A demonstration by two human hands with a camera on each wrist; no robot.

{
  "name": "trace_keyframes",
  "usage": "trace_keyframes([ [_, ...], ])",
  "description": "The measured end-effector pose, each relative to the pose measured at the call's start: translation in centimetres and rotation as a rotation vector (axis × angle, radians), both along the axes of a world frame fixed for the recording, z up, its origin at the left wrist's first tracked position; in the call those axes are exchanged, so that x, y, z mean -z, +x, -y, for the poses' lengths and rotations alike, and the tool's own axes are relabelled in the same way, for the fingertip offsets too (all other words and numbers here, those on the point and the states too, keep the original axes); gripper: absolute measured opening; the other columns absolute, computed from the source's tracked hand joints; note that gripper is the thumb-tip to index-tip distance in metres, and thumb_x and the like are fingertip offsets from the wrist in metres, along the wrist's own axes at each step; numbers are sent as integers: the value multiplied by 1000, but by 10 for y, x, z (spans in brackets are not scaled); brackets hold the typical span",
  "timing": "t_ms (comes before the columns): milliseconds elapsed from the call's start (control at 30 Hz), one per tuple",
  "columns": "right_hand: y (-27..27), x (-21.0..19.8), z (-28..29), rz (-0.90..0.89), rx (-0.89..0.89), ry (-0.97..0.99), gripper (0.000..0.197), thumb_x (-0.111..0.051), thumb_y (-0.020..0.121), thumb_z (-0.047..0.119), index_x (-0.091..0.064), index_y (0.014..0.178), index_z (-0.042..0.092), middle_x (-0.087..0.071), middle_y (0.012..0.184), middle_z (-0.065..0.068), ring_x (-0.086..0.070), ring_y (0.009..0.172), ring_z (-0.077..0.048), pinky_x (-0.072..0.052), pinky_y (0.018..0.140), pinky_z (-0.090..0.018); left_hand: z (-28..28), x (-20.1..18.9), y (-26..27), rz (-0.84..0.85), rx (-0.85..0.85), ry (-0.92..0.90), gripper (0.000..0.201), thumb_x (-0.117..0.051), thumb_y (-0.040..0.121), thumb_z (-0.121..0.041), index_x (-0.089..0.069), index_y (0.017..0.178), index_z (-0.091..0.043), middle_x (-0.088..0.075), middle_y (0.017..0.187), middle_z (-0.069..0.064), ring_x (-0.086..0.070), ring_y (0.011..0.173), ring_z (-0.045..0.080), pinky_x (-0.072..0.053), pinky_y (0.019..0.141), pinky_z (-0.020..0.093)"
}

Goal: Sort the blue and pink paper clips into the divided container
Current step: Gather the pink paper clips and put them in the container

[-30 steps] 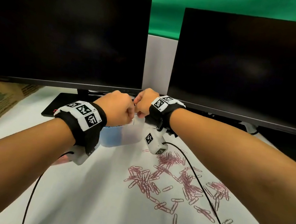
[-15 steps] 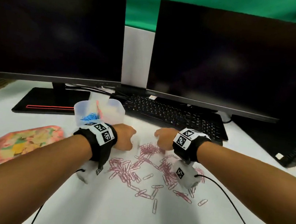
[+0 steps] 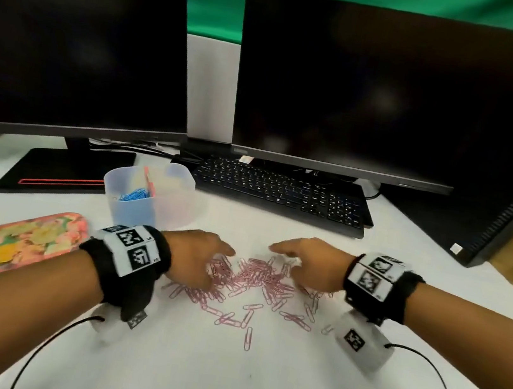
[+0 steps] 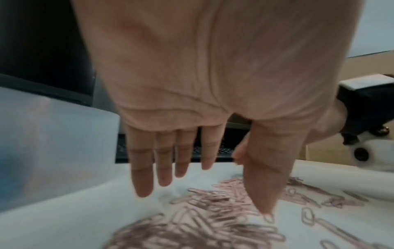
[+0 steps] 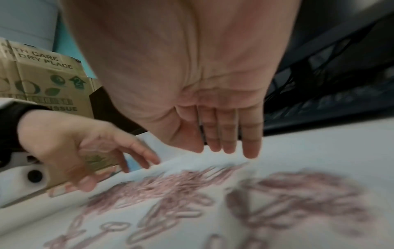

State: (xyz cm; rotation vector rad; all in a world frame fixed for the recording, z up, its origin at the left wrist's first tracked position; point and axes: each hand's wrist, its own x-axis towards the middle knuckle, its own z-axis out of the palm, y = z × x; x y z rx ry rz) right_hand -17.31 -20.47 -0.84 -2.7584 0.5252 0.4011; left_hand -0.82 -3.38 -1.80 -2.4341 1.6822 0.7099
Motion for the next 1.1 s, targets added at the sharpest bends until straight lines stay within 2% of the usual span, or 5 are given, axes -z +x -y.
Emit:
trace_keyframes([
  [200, -56, 7, 46, -270, 325, -144, 96, -77, 73, 37, -21, 149, 21, -51, 129, -5, -61, 109, -23, -52, 93, -35, -30, 5, 19, 173, -272, 207, 118, -77, 52, -71, -23, 146, -25, -39, 139, 1, -56, 113, 23, -50, 91, 34],
  [567, -2, 21, 7, -108, 330, 12, 56, -68, 80, 17, -50, 133, 17, -61, 112, 1, -55, 94, -15, -47, 81, -26, 22, 13, -22, -156, -295, -45, 43, -81, 74, -27, -62, 110, -13, -75, 88, 6, -67, 64, 18, -60, 73, 30],
  [700, 16, 19, -10, -93, 278, 61, 57, -69, 78, 11, -52, 133, 18, -62, 83, 8, -64, 85, -16, -54, 79, -28, 32, 12, -28, -61, -216, -82, 47, -76, 79, -28, -60, 121, -18, -63, 117, 2, -63, 96, 19, -52, 77, 26],
  [900, 15, 16, -15, -160, 135, -71, 91, -74, 69, 55, -33, 144, 24, -47, 133, -1, -56, 112, -23, -50, 94, -39, 24, 9, -21, 67, -147, 42, 106, -77, 59, -69, -30, 146, -29, -41, 137, 0, -50, 122, 24, -46, 99, 39],
  [1100, 28, 20, -18, 0, 130, -61, 43, -71, 81, 31, -60, 121, 18, -56, 96, 4, -54, 90, -16, -44, 73, -27, 34, 23, -24, 54, -94, -224, 51, -75, 77, -42, -62, 124, -25, -57, 120, 1, -55, 111, 22, -45, 89, 29],
])
